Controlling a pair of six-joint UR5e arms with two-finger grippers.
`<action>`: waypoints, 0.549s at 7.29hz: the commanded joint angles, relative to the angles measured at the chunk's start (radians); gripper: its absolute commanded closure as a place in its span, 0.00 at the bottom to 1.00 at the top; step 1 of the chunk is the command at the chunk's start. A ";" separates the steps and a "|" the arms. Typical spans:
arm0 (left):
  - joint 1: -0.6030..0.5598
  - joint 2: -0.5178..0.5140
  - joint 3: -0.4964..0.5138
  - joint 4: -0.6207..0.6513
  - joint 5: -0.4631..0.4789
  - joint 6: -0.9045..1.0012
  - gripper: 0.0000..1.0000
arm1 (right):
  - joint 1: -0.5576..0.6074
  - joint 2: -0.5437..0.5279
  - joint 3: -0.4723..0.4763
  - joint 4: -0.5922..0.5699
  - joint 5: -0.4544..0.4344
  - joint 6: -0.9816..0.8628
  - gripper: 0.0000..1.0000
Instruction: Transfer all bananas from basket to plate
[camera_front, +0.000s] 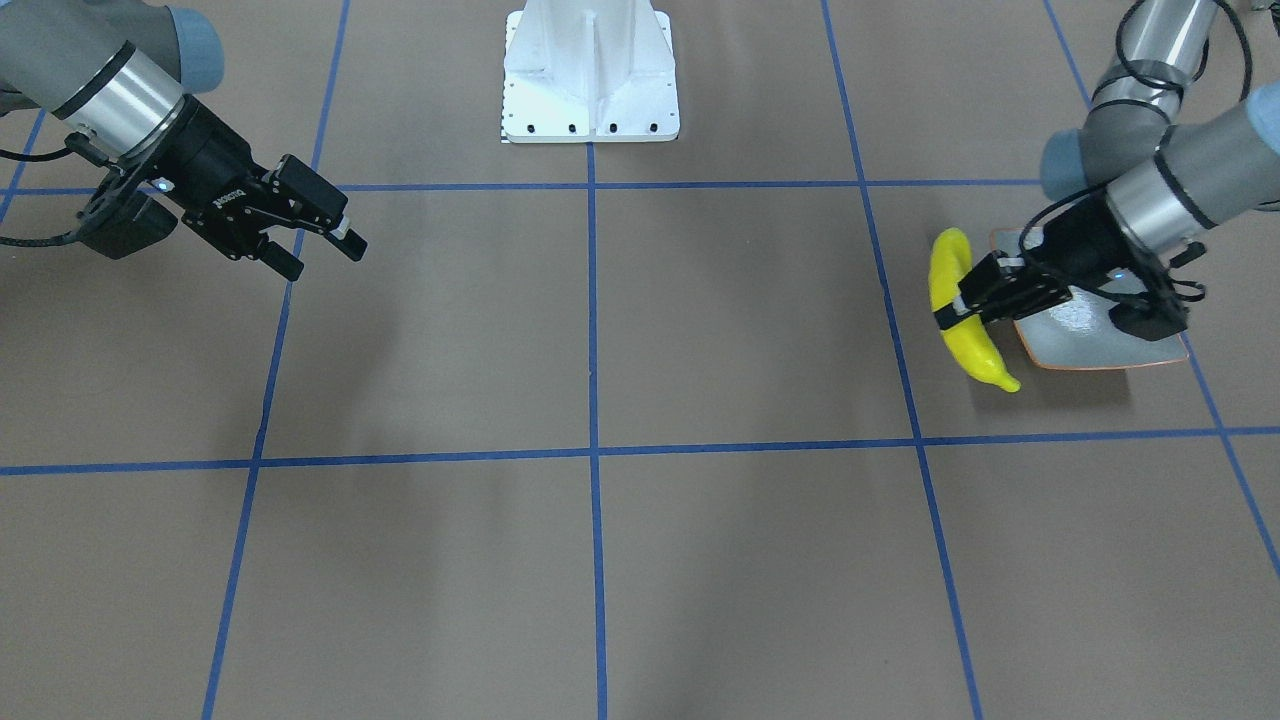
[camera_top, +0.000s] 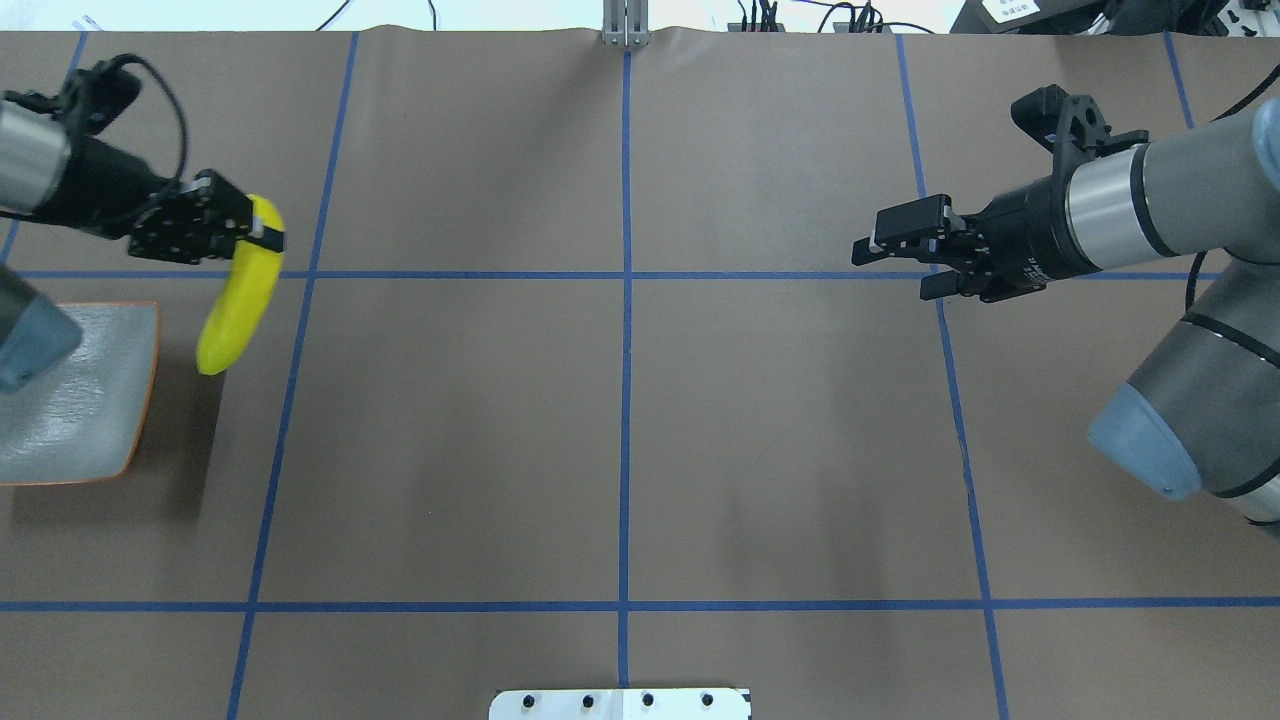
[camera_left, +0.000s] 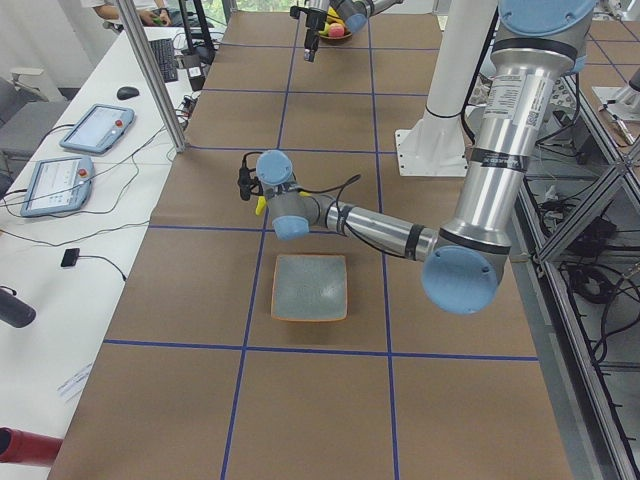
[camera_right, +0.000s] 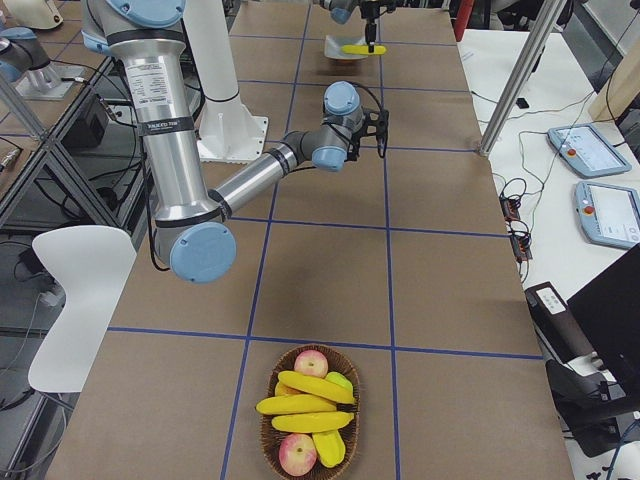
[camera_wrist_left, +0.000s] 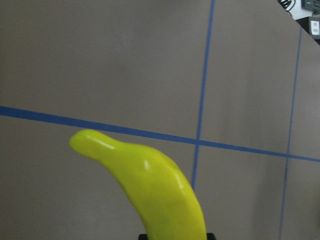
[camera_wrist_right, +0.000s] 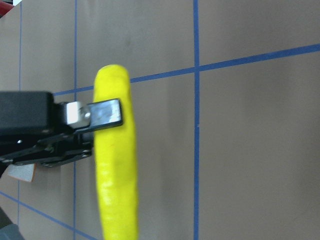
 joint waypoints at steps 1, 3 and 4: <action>-0.049 0.175 0.006 0.016 0.033 0.282 1.00 | 0.002 -0.005 -0.022 0.000 -0.020 -0.002 0.00; -0.033 0.227 -0.003 0.100 0.153 0.361 1.00 | 0.001 -0.016 -0.030 0.000 -0.026 -0.003 0.00; -0.014 0.267 -0.003 0.124 0.225 0.451 1.00 | 0.001 -0.022 -0.030 0.000 -0.026 -0.003 0.00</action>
